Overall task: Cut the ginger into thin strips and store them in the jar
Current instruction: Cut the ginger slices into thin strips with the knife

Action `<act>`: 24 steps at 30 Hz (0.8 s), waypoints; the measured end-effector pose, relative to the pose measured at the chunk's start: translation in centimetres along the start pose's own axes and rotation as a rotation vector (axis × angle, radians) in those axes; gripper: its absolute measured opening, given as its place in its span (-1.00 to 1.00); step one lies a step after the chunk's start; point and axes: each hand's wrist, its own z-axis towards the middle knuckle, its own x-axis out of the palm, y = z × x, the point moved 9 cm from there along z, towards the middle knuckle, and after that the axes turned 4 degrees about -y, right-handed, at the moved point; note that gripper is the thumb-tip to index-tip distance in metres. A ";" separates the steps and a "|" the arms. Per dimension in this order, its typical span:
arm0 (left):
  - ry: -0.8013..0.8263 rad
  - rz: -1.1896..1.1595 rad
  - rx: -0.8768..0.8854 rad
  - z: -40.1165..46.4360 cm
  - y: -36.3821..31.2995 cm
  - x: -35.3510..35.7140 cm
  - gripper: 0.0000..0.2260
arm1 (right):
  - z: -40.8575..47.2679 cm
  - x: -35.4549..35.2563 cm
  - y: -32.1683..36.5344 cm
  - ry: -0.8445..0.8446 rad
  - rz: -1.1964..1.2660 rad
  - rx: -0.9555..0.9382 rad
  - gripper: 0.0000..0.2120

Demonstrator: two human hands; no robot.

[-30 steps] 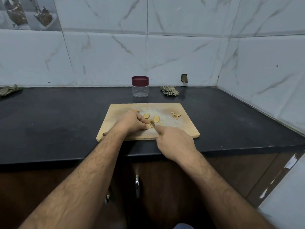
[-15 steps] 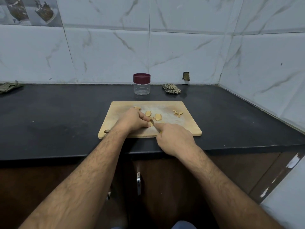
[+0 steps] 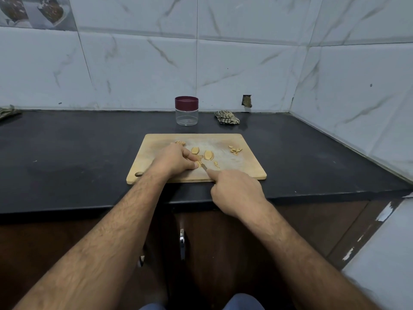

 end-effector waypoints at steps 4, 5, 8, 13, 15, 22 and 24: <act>-0.035 0.004 -0.001 -0.4 -0.1 -0.2 -0.87 | -0.3 -0.1 -0.4 -0.026 0.074 0.015 -0.46; -0.040 0.000 -0.002 -0.5 0.0 -0.2 -0.86 | -0.2 -0.2 -0.4 -0.032 0.086 0.018 -0.47; -0.037 0.001 -0.008 -0.6 0.0 -0.3 -0.92 | 0.3 -0.4 -0.1 -0.038 0.105 0.031 -0.47; -0.027 -0.005 -0.020 -0.3 0.2 -0.1 -0.85 | 1.1 -0.4 0.5 -0.044 0.096 0.022 -0.51; -0.025 -0.006 -0.027 -0.2 0.3 0.0 -0.86 | 1.3 -0.3 0.6 -0.040 0.089 0.022 -0.51; -0.025 -0.009 -0.018 0.0 0.4 0.1 -0.87 | 1.5 -0.1 0.8 -0.044 0.058 0.019 -0.52; -0.030 -0.007 -0.014 -0.1 0.3 0.0 -0.90 | 1.6 -0.1 1.1 -0.040 0.040 0.019 -0.51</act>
